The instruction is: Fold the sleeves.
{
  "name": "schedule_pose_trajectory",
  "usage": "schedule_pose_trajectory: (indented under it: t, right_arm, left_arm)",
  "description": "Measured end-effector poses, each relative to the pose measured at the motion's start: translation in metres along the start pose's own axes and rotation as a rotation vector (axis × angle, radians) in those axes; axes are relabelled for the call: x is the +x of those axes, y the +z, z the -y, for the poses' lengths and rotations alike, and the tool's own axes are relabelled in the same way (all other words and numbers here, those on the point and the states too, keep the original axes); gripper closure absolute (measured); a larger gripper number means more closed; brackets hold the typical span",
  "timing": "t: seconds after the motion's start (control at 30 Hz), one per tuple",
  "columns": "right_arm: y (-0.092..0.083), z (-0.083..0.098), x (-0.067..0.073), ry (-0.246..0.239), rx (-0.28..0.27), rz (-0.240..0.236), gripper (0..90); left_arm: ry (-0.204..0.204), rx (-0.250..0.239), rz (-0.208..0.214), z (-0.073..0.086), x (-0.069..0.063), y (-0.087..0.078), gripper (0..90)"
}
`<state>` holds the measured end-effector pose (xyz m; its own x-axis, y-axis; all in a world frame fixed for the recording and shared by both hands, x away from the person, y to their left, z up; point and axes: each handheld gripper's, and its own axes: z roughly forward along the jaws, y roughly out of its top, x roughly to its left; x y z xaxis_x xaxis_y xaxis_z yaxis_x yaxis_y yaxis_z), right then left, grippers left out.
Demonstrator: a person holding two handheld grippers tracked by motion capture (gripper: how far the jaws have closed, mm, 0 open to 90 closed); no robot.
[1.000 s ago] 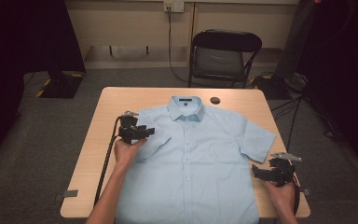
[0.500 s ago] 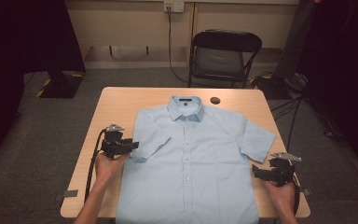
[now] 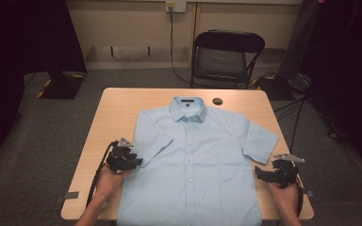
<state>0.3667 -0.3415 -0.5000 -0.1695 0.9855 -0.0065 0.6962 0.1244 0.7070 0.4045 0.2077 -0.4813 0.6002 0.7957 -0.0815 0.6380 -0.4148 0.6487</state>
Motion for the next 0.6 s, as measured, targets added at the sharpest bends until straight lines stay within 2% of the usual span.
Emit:
schedule_pose_trajectory:
  t: [0.1, 0.13, 0.2, 0.3, 0.37, 0.43, 0.5, 0.53, 0.57, 0.6]
  right_arm:
    - [0.0, 0.0, 0.0, 0.0, 0.0, 0.0, 0.0]
    - [0.0, 0.0, 0.0, 0.0, 0.0, 0.0, 0.0]
    - [0.0, 0.0, 0.0, 0.0, 0.0, 0.0, 0.0]
    - [0.0, 0.0, 0.0, 0.0, 0.0, 0.0, 0.0]
    - [0.0004, -0.0004, -0.0001, -0.002, 0.0, -0.002, 0.0]
    - [0.0004, -0.0004, -0.0001, -0.002, 0.0, -0.002, 0.0]
    - [0.0004, -0.0004, -0.0001, -0.002, 0.0, -0.003, 0.0]
    - [0.0004, -0.0004, -0.0001, -0.002, 0.001, -0.003, 0.0]
    - [0.0004, -0.0004, -0.0001, -0.002, 0.0, -0.003, 0.0]
    - [0.0004, -0.0004, -0.0001, -0.002, 0.0, -0.003, 0.0]
  left_arm:
    - [0.006, -0.016, -0.016, 0.0016, -0.003, 0.0009, 62.1]
    - [-0.013, -0.03, -0.023, 0.0033, -0.0056, 0.0011, 62.2]
    - [-0.011, -0.033, -0.03, 0.0033, -0.0077, 0.0016, 62.2]
    - [-0.022, -0.04, -0.023, 0.0038, -0.008, 0.0019, 61.4]
    - [-0.047, -0.043, -0.005, 0.0044, -0.0072, 0.0013, 60.7]
    - [-0.051, -0.04, 0.004, 0.0044, -0.0062, 0.0007, 55.8]
    - [-0.075, -0.045, 0.007, 0.0052, -0.0046, 0.0001, 49.8]
    - [-0.09, -0.069, 0.0, 0.0068, -0.004, -0.0015, 48.4]
    - [-0.09, -0.069, 0.0, 0.0068, -0.004, -0.0015, 43.3]
    - [-0.095, -0.088, 0.002, 0.0073, -0.0041, -0.0034, 43.3]
